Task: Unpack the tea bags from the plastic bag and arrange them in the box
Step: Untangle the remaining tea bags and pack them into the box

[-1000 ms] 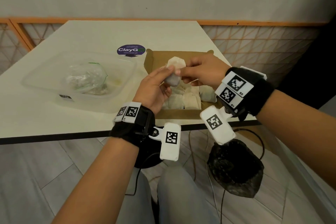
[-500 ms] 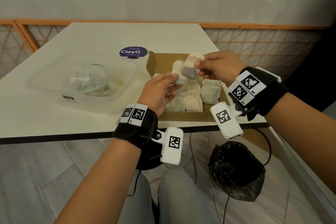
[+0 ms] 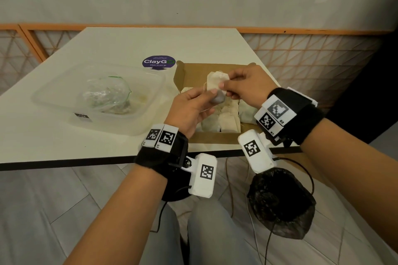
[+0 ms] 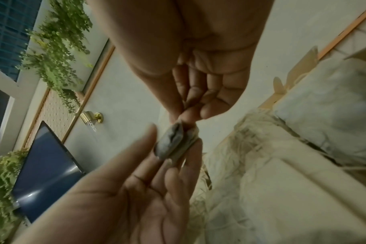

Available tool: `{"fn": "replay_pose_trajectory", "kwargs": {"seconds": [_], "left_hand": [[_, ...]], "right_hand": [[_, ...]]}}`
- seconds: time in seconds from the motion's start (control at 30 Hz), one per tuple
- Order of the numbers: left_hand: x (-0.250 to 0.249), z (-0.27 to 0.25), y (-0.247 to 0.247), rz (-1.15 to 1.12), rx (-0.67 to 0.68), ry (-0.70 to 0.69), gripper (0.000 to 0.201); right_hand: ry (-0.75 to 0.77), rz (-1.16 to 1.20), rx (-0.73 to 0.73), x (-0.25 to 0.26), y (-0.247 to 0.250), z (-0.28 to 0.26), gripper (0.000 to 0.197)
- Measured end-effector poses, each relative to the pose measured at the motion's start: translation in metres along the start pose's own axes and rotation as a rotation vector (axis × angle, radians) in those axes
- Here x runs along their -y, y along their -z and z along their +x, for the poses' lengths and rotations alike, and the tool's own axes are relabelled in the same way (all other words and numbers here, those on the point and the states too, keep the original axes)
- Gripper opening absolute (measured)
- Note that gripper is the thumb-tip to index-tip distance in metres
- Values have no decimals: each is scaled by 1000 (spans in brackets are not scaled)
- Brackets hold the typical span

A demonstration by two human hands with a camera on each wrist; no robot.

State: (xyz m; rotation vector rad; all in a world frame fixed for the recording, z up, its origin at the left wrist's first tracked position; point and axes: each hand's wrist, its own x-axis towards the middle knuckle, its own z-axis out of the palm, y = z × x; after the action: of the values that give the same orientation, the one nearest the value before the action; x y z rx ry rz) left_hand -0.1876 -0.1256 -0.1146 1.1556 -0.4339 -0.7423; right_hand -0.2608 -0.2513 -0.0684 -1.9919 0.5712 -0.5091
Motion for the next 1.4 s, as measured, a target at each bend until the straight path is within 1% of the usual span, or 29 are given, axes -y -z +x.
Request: {"fn": "replay_pose_trajectory", "kwargs": {"seconds": [0.07,0.1,0.13,0.17,0.2,0.23,0.3,0.33,0.4,0.43,0.47,0.53,0.6,0.7,0.77,0.83,0.9,0.97,1.03,1.1,1.13,1.2,1.3,1.37,1.4], "left_hand": [[2,-2,-1,29,-5,-19,6],[2,-2,-2,43,2,-22,7],[2,-3,-3,59,13,-20,8],[1,-4,-3,77,22,-16,8],[-1,-6,-3,100,24,-14,8],[-3,-8,-2,115,12,-23,8],[-4,-13,1,105,-73,-108,8],[-3,-16,5,102,-148,-187,9],[1,-19,13,160,-310,-359,15],[5,-19,17,200,-358,-411,18],[10,-20,20,233,-381,-432,21],[18,-19,24,280,-393,-418,31],[25,-16,25,318,-382,-376,40],[36,-13,28,330,-350,-333,46],[42,-14,32,324,-322,-359,49],[47,-14,33,339,-321,-382,52],[47,-14,33,316,-326,-378,54],[46,-13,34,270,-318,-357,54],[44,-12,36,239,-299,-321,53],[42,-12,38,248,-254,-283,55],[40,-12,38,277,-227,-267,58],[40,-12,40,341,-189,-246,65],[39,-10,46,322,-171,-208,70],[37,-8,49,316,-145,-175,71],[35,-7,51,306,-127,-163,72]], "right_hand": [[-17,-24,-23,-1,1,3,31],[-60,-38,13,-2,3,5,34],[-120,-32,75,-3,4,6,33],[-177,6,133,-3,4,4,28],[-209,56,163,-5,4,2,22],[-208,73,157,-6,5,1,19],[-185,45,119,-12,7,0,12],[-189,32,139,-14,8,-2,9],[-241,10,253,-15,5,-7,7],[-263,-1,307,-16,1,-11,7],[-270,-10,342,-17,-3,-13,10],[-261,-34,364,-16,-8,-15,14],[-262,-64,351,-11,-1,-12,12],[-253,-98,239,-5,28,-4,21],[-248,-98,194,-4,46,-2,23],[-261,-91,183,-6,59,-3,19],[-269,-85,170,-8,68,-5,8],[-274,-71,155,-8,74,-6,9],[-281,-79,190,-8,71,-9,7],[-286,-108,273,-8,58,-10,18],[-286,-121,319,-7,49,-10,19],[-267,-146,386,-5,31,-10,13],[-227,-184,406,1,24,-3,13],[-235,-166,426,3,28,2,14],[-243,-149,447,3,29,4,11]]}}
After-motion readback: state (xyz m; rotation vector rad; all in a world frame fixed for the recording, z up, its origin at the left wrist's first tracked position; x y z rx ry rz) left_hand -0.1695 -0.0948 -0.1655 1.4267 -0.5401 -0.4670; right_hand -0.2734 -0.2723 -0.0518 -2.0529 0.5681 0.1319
